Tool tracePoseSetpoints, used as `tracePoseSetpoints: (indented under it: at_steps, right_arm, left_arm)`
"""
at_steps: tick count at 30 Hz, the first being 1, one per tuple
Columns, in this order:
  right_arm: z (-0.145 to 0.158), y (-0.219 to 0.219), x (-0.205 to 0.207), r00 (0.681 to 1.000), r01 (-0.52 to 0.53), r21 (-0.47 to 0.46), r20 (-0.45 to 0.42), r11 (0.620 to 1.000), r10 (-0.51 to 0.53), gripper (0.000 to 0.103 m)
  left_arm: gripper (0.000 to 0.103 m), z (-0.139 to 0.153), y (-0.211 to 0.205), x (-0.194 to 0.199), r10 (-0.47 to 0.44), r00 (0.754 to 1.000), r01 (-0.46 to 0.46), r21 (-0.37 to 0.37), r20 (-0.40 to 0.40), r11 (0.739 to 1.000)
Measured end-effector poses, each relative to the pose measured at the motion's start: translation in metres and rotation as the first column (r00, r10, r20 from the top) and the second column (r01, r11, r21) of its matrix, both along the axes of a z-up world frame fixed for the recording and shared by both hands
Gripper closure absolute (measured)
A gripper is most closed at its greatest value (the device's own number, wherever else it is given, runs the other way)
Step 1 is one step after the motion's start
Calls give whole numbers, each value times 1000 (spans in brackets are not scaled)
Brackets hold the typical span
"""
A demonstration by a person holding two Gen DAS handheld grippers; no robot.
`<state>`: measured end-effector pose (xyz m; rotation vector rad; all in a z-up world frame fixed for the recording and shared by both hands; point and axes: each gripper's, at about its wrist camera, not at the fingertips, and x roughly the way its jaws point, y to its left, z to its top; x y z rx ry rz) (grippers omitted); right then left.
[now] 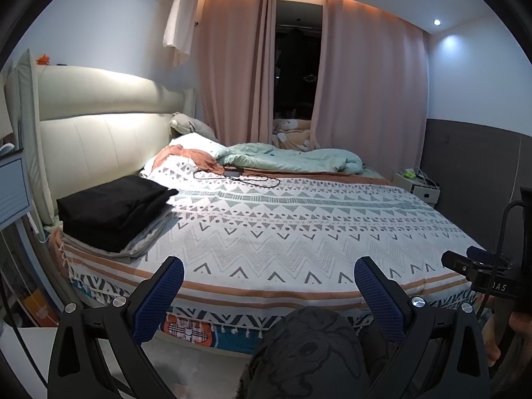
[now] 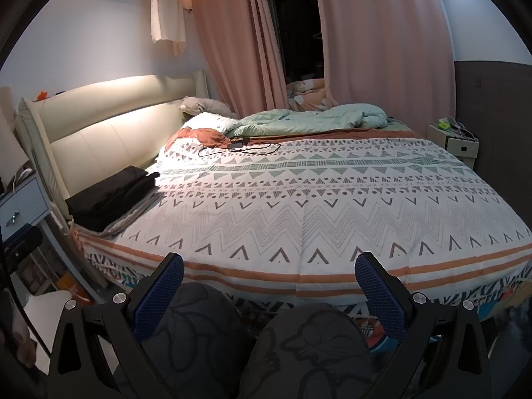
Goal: Fold large clothes
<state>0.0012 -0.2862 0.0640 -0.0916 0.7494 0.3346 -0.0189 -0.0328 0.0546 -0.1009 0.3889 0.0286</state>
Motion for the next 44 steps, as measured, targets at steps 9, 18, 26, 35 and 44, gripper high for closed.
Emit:
tracePoseSetpoints:
  at_steps: [9, 18, 26, 35, 44]
  right_arm:
    - [-2, 2, 0, 1000, -5, -4, -7, 1000, 5, 0]
    - [-2, 2, -2, 1000, -3, -3, -12, 1000, 3, 0]
    - [-1, 3, -4, 1000, -5, -5, -12, 1000, 5, 0]
    - [0, 2, -8, 1000, 8, -9, -9, 1000, -8, 0]
    - [23, 0, -11, 1000, 14, 24, -17, 1000, -14, 0]
  left_arm:
    - [0, 1, 1, -1, -3, 1000, 3, -2, 1, 1000]
    - [0, 3, 2, -5, 3, 1000, -3, -6, 4, 1000]
    - [1, 4, 2, -7, 1, 1000, -1, -3, 5, 1000]
    - [0, 4, 1, -11, 9, 1000, -10, 17, 23, 1000]
    - [0, 6, 9, -15, 6, 1000, -6, -9, 30, 1000]
